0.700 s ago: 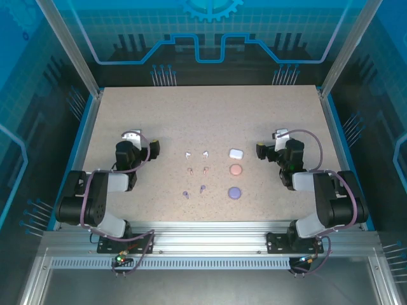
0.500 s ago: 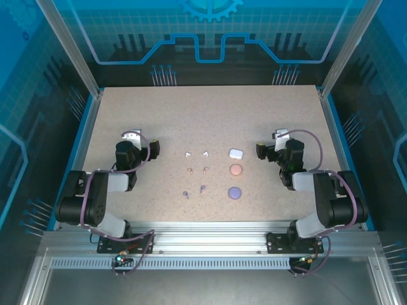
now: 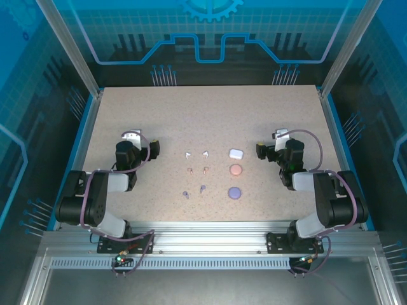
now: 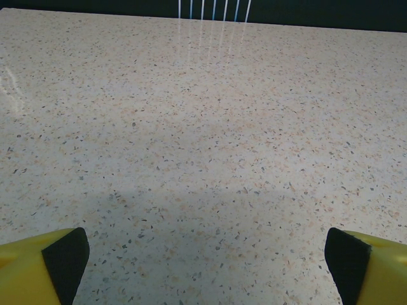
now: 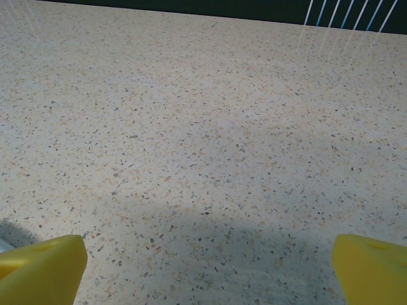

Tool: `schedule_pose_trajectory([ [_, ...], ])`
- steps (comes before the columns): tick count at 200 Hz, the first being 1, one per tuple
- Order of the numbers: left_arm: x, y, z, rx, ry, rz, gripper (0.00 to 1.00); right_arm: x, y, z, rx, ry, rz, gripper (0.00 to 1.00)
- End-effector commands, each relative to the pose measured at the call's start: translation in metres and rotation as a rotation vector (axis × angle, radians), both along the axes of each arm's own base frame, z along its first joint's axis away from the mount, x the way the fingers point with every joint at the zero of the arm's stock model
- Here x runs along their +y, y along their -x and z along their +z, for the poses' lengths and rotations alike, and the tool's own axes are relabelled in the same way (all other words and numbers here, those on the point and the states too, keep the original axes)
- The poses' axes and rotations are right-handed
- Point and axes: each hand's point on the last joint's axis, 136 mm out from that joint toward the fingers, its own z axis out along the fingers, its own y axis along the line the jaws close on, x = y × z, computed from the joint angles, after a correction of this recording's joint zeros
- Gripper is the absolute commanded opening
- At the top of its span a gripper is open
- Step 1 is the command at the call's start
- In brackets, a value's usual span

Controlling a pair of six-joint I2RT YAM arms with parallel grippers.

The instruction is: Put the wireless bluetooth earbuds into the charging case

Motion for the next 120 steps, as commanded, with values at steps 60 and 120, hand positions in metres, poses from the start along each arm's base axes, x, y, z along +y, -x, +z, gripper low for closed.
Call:
schedule_pose_trajectory([
  [60, -0.002, -0.002, 0.002, 0.000, 0.014, -0.008, 0.99, -0.009, -0.005, 0.006, -0.014, 0.004, -0.037, 1.00],
  [120, 0.034, 0.010, 0.047, 0.082, 0.033, 0.229, 0.99, -0.045, 0.022, 0.070, 0.057, -0.196, -0.305, 1.00],
])
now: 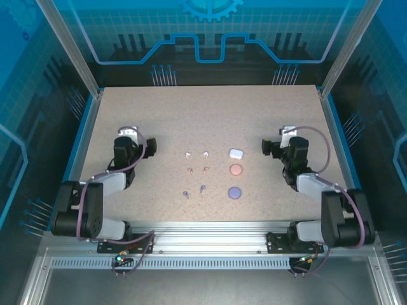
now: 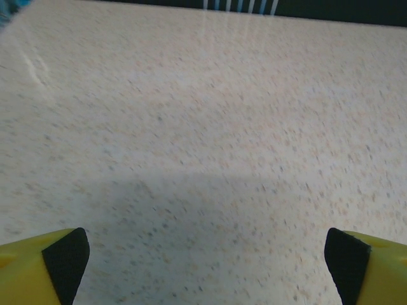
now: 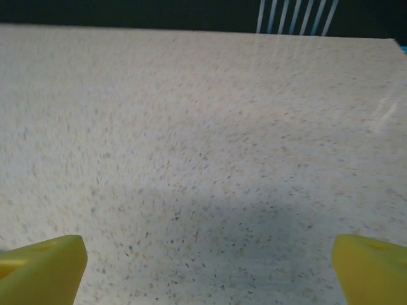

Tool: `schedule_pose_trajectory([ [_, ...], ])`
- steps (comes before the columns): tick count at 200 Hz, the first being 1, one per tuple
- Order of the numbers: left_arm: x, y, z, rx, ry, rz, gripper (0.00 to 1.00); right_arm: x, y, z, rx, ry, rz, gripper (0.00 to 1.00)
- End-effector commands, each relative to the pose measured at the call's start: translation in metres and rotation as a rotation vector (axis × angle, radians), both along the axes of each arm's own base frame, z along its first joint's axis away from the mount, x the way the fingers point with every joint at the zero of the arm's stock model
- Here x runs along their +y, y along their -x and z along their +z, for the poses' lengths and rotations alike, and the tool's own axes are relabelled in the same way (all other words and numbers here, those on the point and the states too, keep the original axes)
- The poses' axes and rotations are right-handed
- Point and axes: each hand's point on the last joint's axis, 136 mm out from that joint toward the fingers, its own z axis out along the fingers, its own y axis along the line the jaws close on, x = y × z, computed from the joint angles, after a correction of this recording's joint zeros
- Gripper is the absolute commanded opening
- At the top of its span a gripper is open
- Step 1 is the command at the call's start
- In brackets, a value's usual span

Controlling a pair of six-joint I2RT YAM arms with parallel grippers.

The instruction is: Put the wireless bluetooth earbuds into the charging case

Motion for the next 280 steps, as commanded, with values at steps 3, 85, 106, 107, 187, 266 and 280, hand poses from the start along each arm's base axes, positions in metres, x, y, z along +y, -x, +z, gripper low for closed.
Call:
schedule_pose_trajectory([
  [3, 0.019, 0.009, 0.026, 0.039, 0.040, 0.138, 0.99, -0.024, 0.015, 0.028, 0.066, -0.187, -0.173, 1.00],
  [85, -0.054, 0.037, 0.079, 0.118, 0.375, 0.031, 0.99, 0.065, 0.097, 0.013, 0.612, -0.491, -0.067, 0.93],
  [106, -0.076, 0.046, 0.079, 0.176, 0.402, -0.006, 0.99, 0.107, 0.131, 0.005, 0.694, -0.459, 0.029, 0.92],
  [107, -0.077, 0.047, 0.080, 0.178, 0.402, -0.007, 0.99, 0.109, 0.132, 0.005, 0.696, -0.458, 0.030, 0.92],
  [187, -0.113, 0.065, 0.080, 0.279, 0.458, -0.116, 0.99, 0.190, 0.230, -0.029, 0.845, -0.419, 0.137, 0.92],
  [266, -0.129, 0.063, 0.090, 0.268, 0.475, -0.181, 0.99, 0.235, 0.241, -0.070, 0.911, -0.352, 0.119, 0.94],
  [280, -0.130, 0.063, 0.090, 0.268, 0.478, -0.183, 0.99, 0.238, 0.240, -0.075, 0.917, -0.347, 0.125, 0.95],
])
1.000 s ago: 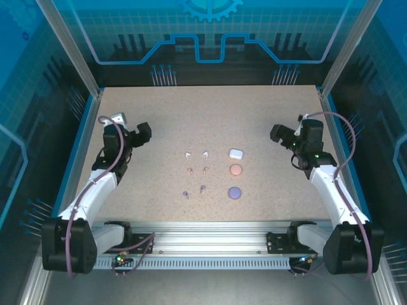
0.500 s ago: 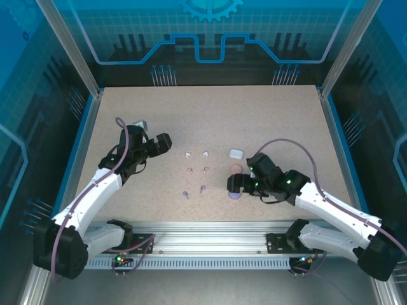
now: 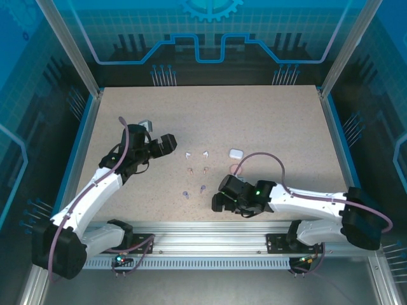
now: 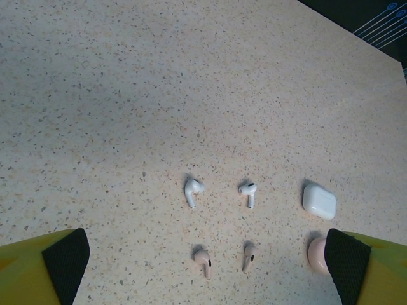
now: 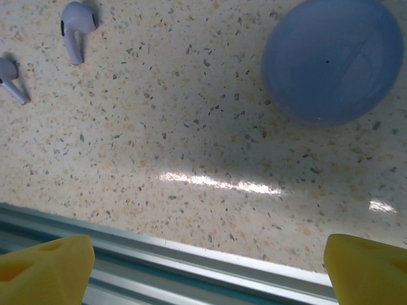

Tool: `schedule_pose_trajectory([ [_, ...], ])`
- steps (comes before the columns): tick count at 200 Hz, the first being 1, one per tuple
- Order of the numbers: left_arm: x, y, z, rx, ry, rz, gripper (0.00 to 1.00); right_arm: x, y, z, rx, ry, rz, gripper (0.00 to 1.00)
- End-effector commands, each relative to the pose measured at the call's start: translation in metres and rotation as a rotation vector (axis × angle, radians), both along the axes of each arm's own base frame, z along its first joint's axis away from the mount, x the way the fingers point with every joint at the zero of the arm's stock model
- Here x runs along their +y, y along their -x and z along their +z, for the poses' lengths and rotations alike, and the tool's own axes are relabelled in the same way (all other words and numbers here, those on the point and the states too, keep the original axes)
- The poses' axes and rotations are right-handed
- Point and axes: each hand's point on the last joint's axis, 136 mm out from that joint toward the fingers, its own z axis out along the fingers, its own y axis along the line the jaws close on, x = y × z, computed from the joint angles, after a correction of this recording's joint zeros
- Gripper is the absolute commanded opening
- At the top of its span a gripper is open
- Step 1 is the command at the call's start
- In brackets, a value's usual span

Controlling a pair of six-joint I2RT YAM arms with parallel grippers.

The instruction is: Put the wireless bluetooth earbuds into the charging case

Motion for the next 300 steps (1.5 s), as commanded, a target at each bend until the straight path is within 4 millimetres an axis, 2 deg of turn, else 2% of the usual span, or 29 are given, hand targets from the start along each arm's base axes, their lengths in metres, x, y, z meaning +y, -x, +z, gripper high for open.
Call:
schedule_pose_trajectory([
  [1, -0.008, -0.001, 0.015, -0.030, 0.030, -0.025, 0.99, 0.012, -0.007, 0.001, -0.018, -0.031, -0.027, 0.95],
  [73, -0.013, 0.009, 0.010, -0.002, 0.034, -0.049, 0.99, 0.025, -0.026, -0.012, -0.012, -0.054, -0.034, 0.95],
  [126, -0.024, 0.011, 0.007, -0.009, 0.041, -0.071, 0.99, 0.006, -0.036, -0.025, -0.011, -0.039, -0.082, 0.95],
  [166, -0.030, 0.011, 0.005, -0.011, 0.045, -0.081, 0.99, -0.008, -0.042, -0.025, -0.012, -0.036, -0.114, 0.95],
  [198, -0.035, 0.010, 0.005, -0.010, 0.038, -0.096, 0.99, -0.020, -0.050, -0.021, -0.025, -0.053, -0.155, 0.95],
  [264, -0.040, 0.011, 0.004, -0.009, 0.033, -0.113, 0.99, -0.031, -0.072, -0.010, -0.035, -0.106, -0.216, 0.95],
  [300, -0.044, 0.010, 0.012, -0.027, 0.035, -0.127, 0.99, -0.029, -0.060, 0.004, -0.017, -0.098, -0.204, 0.95],
])
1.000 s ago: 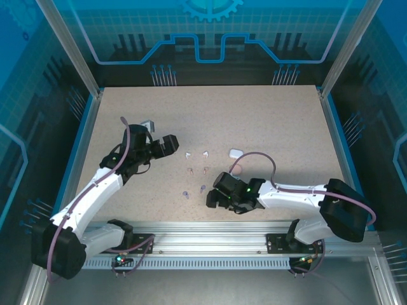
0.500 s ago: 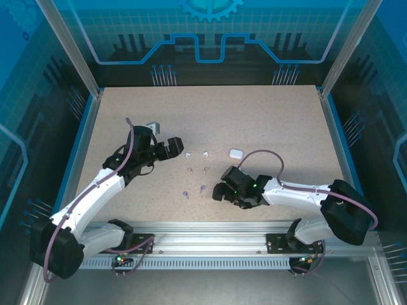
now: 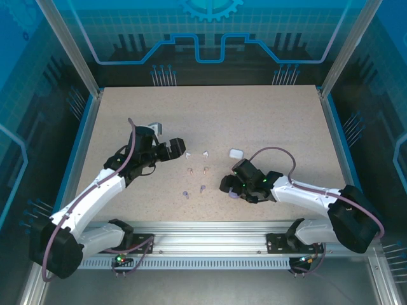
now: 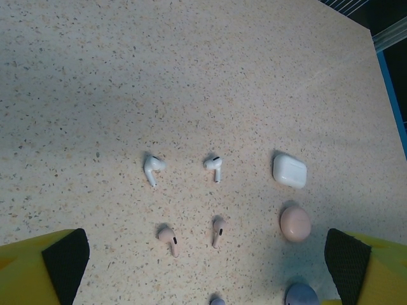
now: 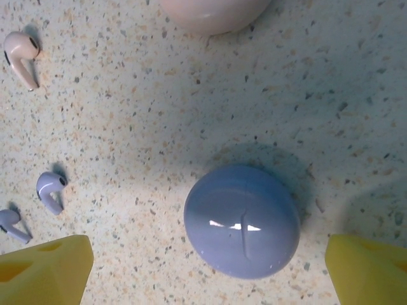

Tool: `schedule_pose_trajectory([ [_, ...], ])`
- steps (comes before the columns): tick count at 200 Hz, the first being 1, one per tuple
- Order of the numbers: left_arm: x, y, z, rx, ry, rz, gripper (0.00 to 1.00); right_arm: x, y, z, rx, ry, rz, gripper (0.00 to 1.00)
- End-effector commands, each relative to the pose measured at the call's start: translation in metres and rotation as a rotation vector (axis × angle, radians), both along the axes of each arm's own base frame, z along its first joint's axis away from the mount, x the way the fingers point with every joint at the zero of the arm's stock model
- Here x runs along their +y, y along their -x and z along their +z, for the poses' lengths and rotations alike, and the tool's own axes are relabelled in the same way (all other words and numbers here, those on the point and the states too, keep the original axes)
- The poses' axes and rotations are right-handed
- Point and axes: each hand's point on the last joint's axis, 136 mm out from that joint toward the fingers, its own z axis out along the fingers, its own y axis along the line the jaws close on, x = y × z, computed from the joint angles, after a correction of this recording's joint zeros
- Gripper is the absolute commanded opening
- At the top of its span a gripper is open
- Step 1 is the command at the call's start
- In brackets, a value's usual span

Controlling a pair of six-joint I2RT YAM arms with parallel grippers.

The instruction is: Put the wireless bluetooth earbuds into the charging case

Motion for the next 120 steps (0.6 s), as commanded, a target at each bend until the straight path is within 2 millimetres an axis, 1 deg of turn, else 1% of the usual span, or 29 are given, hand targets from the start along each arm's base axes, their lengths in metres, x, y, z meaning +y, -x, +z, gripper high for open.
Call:
schedule_pose_trajectory([
  [1, -0.007, -0.004, 0.010, -0.031, 0.009, -0.020, 0.99, 0.006, 0.006, 0.019, -0.003, -0.015, 0.021, 0.95],
  [15, -0.009, -0.004, 0.013, -0.040, 0.009, -0.027, 0.99, 0.008, 0.014, 0.022, -0.001, -0.015, 0.027, 0.95],
  [34, -0.012, -0.006, 0.015, -0.049, 0.014, -0.036, 0.99, 0.017, 0.024, 0.024, 0.004, -0.022, 0.042, 0.95],
  [59, -0.014, -0.007, 0.018, -0.055, 0.021, -0.045, 0.99, 0.032, 0.032, 0.018, 0.019, -0.023, 0.063, 0.95],
  [87, -0.017, -0.008, 0.019, -0.057, 0.021, -0.054, 0.99, 0.046, 0.030, 0.010, 0.028, -0.012, 0.080, 0.95],
  [120, -0.018, -0.008, 0.018, -0.053, 0.020, -0.058, 0.99, 0.047, 0.025, 0.001, 0.035, 0.023, 0.077, 0.95],
])
